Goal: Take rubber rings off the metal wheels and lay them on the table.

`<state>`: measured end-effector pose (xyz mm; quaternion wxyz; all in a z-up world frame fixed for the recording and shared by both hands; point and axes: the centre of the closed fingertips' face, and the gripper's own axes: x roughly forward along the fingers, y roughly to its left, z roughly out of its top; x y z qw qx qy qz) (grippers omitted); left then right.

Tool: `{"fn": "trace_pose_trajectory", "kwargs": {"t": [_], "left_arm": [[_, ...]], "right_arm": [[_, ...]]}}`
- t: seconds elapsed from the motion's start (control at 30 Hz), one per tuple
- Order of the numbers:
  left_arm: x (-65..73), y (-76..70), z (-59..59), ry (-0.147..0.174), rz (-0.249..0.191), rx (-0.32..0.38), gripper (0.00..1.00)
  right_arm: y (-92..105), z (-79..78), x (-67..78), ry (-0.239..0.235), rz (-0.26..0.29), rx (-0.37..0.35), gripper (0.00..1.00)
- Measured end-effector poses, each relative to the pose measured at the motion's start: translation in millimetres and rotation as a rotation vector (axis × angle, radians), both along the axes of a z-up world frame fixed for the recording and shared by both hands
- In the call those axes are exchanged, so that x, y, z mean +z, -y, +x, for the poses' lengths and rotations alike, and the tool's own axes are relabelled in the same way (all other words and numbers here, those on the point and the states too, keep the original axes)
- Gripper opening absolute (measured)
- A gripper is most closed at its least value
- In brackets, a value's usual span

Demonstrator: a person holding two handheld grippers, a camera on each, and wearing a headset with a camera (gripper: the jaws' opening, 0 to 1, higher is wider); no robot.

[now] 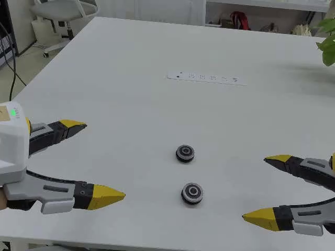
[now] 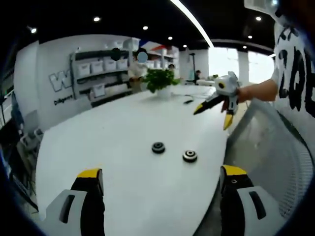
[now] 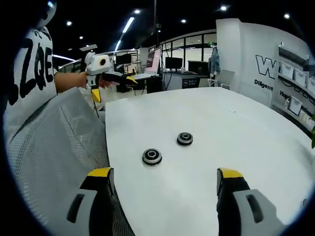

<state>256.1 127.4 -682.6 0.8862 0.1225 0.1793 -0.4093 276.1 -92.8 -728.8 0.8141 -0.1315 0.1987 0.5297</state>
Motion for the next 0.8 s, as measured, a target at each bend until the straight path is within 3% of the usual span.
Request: {"fn": "trace_pose_trajectory", "kwargs": {"t": [0.47,0.8], "left_arm": [[-0.1,4.1,5.1,0.0,-0.018,-0.007,1.0],[-0.3,7.4,6.6,0.003,-0.007,-0.018,1.0]], "right_arm": [[-0.2,-1.2,4.1,0.0,0.028,-0.021,0.81],[-4.2,-2.0,5.8,0.0,0.031,-0.015,0.81]]}}
